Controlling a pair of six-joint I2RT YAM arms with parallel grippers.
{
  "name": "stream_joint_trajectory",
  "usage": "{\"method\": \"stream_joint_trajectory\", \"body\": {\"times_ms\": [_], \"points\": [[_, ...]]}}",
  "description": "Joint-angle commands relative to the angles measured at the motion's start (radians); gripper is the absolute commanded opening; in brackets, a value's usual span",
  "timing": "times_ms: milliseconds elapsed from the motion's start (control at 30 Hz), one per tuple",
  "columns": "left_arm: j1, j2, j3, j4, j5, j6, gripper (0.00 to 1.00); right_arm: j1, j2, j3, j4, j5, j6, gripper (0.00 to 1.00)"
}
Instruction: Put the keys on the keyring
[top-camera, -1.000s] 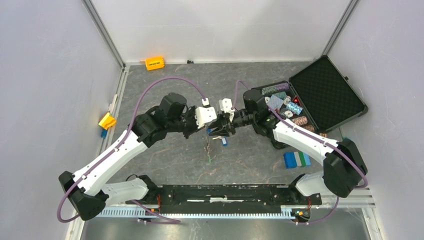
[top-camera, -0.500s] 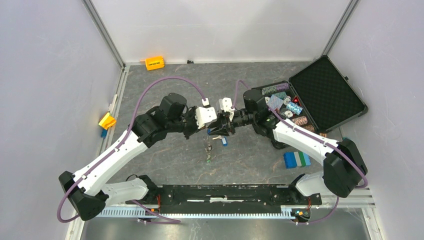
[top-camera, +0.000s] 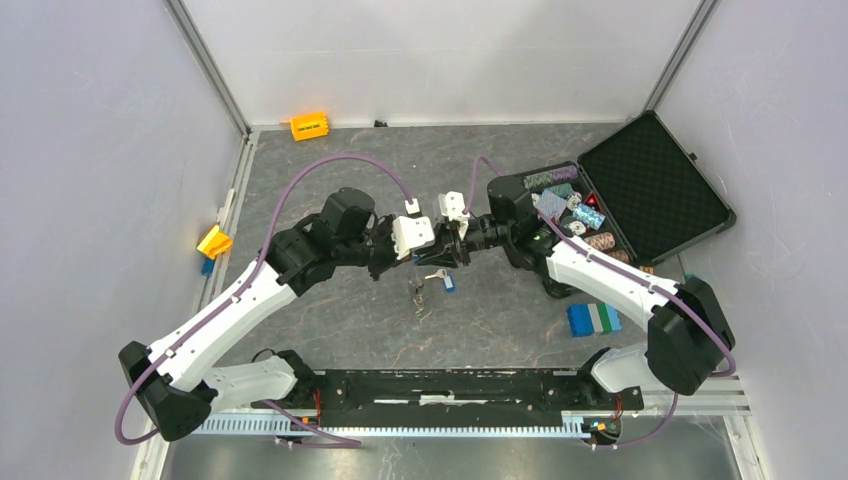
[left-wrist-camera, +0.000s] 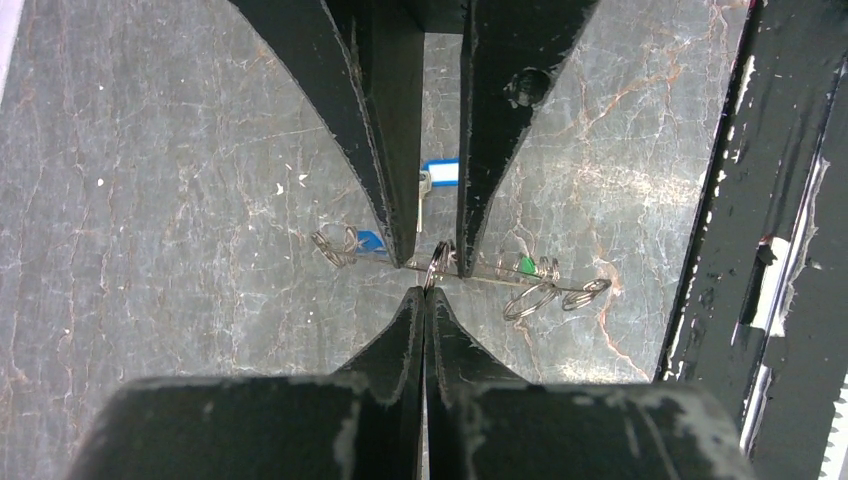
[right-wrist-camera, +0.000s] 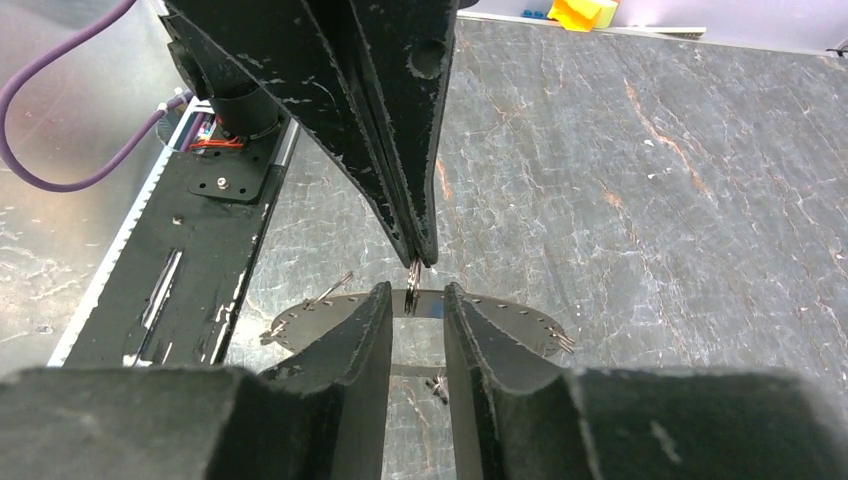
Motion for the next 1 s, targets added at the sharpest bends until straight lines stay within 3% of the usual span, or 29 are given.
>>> {"method": "stream_joint_trajectory", "body": {"times_ms": [0, 300, 567, 767, 967], "points": [[-0.001, -0.013, 0.005, 0.052, 0.035, -0.02, 0.02, -0.007, -0.01, 0.042, 0.01, 0.002, 0.015, 0.29], [-0.001, -0.012, 0.003, 0.059, 0.047, -0.02, 0.02, -0.007, 0.002, 0.021, 0.043, 0.033, 0.04, 0.0], [-0.001, -0.001, 0.04, 0.052, 0.109, 0.019, 0.02, -0.007, 0.01, -0.032, 0.102, 0.044, 0.069, 0.0], [-0.001, 0.03, 0.064, 0.015, 0.122, 0.056, 0.02, -0.007, 0.001, -0.029, 0.1, 0.03, 0.066, 0.22], [-0.001, 0.012, 0.032, 0.042, 0.118, 0.044, 0.02, -0.027, -0.026, -0.011, 0.068, 0.026, 0.044, 0.27]]}}
